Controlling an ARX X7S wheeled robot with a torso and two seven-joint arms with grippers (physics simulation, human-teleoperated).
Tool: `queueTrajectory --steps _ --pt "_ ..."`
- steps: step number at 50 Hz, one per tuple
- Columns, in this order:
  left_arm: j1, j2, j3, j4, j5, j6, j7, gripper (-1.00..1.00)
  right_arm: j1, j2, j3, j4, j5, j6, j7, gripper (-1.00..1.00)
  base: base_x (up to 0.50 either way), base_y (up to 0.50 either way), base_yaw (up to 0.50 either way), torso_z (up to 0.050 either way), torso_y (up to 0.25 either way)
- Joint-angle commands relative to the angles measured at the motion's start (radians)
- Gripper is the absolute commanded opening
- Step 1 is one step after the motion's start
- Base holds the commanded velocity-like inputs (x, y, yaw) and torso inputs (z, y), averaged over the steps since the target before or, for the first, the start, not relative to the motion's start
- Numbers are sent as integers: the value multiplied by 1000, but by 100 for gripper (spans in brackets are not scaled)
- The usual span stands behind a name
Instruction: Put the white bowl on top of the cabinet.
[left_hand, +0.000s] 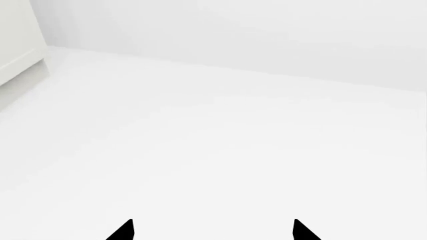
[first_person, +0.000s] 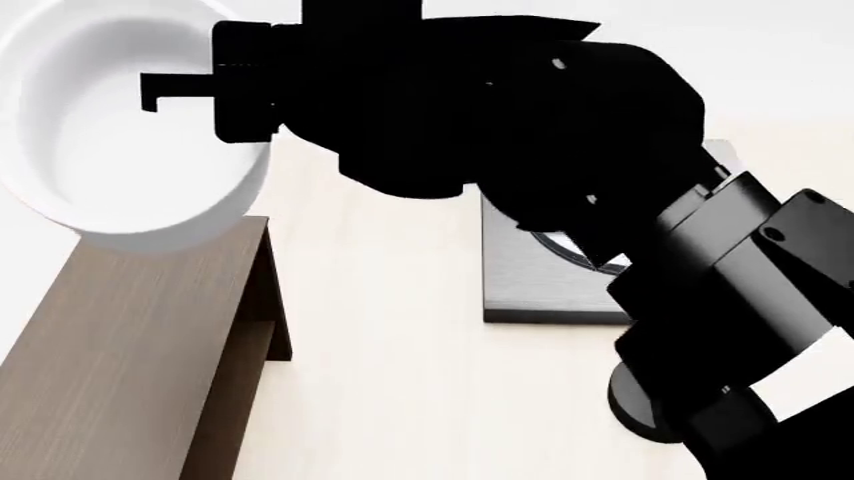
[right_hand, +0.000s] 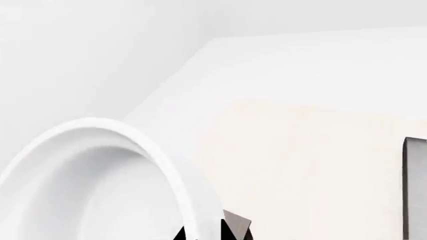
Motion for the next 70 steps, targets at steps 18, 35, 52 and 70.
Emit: queueTrajectory --steps 18,35,52,70 --pt "-1 -3 3 0 -1 -1 0 100 -44 -74 32 -43 -13 -29 -34 -100 0 0 0 1 1" --pt "-1 -3 3 -2 -1 1 0 100 -83 -104 8 0 -27 -40 -65 -100 0 0 0 1 1" --pt "-1 -4 3 -6 -3 3 4 100 -117 -118 -2 -24 -17 -47 -45 -100 0 0 0 0 1" --pt "-2 -4 5 -6 -4 3 4 100 -127 -122 -1 -22 1 -50 -37 -100 0 0 0 1 1"
